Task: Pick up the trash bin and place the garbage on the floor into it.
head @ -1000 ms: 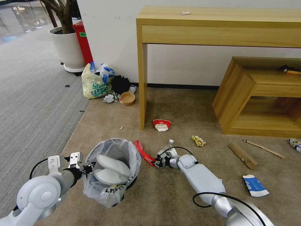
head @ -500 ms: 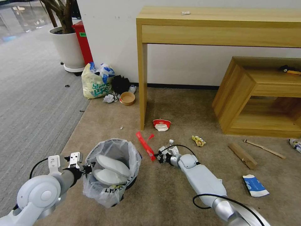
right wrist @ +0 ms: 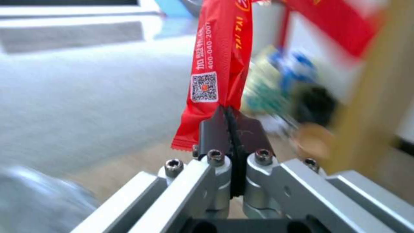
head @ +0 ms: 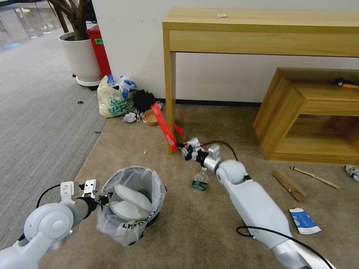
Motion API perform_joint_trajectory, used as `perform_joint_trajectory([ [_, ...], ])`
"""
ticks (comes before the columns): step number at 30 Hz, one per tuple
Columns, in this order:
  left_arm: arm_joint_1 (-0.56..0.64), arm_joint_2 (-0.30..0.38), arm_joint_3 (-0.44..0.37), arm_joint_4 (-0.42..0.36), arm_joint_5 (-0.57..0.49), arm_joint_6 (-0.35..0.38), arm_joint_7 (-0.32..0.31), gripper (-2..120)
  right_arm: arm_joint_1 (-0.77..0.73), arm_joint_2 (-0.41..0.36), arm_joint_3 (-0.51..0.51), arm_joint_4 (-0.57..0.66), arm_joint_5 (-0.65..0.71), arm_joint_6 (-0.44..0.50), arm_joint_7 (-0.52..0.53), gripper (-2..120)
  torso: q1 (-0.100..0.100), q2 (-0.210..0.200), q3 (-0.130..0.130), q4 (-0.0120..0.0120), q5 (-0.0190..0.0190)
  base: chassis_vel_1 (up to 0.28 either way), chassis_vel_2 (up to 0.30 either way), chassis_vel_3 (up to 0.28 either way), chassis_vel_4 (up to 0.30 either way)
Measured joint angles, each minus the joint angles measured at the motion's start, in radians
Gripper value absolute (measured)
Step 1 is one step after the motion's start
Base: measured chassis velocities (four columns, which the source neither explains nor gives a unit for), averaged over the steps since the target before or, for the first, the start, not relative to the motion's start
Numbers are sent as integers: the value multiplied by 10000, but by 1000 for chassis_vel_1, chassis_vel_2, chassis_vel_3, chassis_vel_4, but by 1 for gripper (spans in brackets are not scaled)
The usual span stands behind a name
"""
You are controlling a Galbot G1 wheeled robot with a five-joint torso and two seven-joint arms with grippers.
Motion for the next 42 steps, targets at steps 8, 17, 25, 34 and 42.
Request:
perform_joint_trajectory([
  [8,-2210,5,1985,500,-470,-1,-383,0,-404,-1184,-1647,2714,858,-580,312,0,0,0,1,-7,0,0,0,0,0],
  [17,-2632,242,2464,333,-958,0,-669,0,-1086,-2127,-2007,2701,-255,-156,1,0,0,0,0,-4,3,0,0,0,0],
  [25,-2533,534,2339,82,-1258,0,-765,0,-1516,-2111,-2143,2421,-1079,189,71,0,0,0,1,-4,2,0,0,0,0],
  [34,-2302,636,2103,-29,-1321,0,-795,0,-1761,-2122,-2181,2479,-1188,190,463,25,0,-1,0,-4,0,0,0,0,0],
  [42,-1960,702,1819,-114,-1179,0,-722,0,-2100,-2124,-2079,2707,-1081,193,1082,59,0,-1,0,-5,1,0,0,0,0],
])
